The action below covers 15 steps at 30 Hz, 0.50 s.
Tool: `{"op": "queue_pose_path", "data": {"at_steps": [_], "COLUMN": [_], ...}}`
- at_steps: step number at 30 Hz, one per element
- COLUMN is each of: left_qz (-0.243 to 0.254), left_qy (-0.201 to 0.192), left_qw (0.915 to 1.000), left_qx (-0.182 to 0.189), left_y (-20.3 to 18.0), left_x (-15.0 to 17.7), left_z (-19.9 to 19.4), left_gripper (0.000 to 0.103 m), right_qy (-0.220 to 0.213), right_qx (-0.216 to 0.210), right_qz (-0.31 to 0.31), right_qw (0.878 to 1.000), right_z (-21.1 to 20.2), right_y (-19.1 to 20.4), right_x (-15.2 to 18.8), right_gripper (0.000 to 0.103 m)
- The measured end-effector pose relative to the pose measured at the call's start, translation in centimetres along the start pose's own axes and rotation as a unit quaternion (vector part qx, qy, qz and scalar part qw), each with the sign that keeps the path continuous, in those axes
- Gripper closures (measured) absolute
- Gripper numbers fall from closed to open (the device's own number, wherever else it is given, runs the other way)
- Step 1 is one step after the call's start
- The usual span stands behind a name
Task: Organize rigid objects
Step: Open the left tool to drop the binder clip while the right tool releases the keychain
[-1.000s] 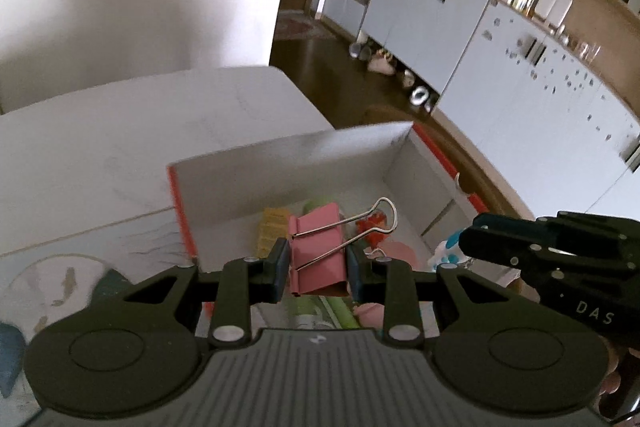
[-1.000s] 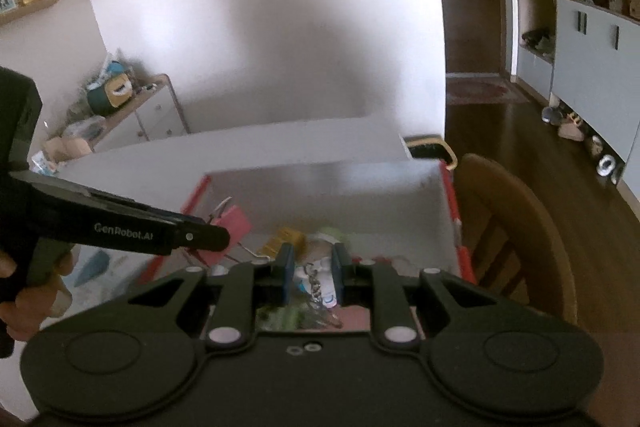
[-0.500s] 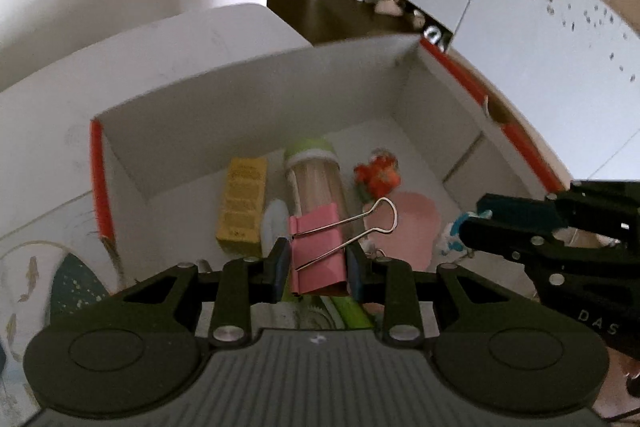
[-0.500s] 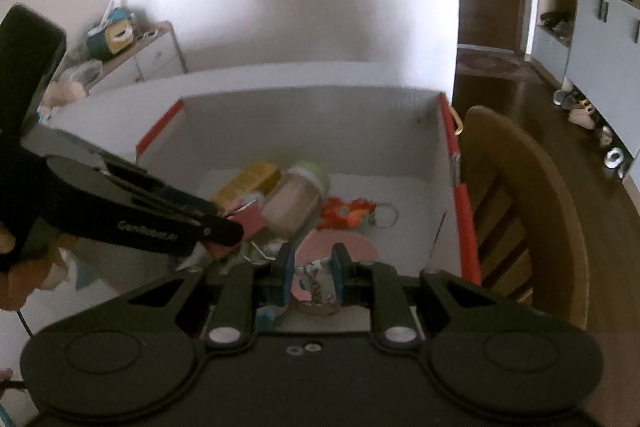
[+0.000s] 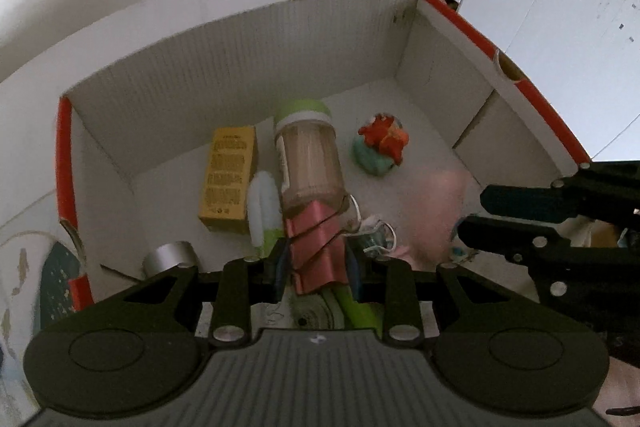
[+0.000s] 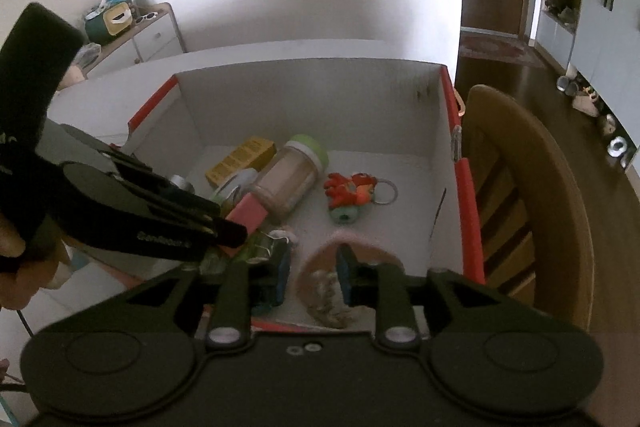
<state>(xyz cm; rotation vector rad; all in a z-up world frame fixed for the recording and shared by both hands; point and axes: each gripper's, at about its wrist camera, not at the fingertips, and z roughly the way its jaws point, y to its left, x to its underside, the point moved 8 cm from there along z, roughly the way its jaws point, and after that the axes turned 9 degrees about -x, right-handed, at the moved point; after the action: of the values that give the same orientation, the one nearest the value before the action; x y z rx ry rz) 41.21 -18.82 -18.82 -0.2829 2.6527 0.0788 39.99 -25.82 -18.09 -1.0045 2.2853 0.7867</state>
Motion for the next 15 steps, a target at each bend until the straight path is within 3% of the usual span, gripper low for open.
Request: {"op": "queue_pose_path", "data": {"at_steps": [8, 11, 15], "left_qz": [-0.004, -0.003, -0.009], "left_qy": [0.016, 0.008, -0.006], "left_qw": [0.9998, 0.9999, 0.9998], "left_qx": [-0.006, -0.013, -0.014], "left_y": [-0.1, 0.0, 0.6], "left_x": [0.4, 0.6, 0.9], "left_z": [0.0, -0.6, -1.8], "left_gripper": [0.074, 0.074, 0.074], "right_qy": [0.005, -0.001, -0.009], "right_qx": [0.004, 0.013, 0.019], "right_qz": [0.002, -0.002, -0.001], "right_qw": [1.0, 1.0, 1.0], "right_z": [-0.9, -1.3, -2.1], "right_y": [-0.2, -0.1, 0.3], "right_x": [-0.1, -0.2, -0.3], "right_gripper": [0.061, 0.049, 0.047]}}
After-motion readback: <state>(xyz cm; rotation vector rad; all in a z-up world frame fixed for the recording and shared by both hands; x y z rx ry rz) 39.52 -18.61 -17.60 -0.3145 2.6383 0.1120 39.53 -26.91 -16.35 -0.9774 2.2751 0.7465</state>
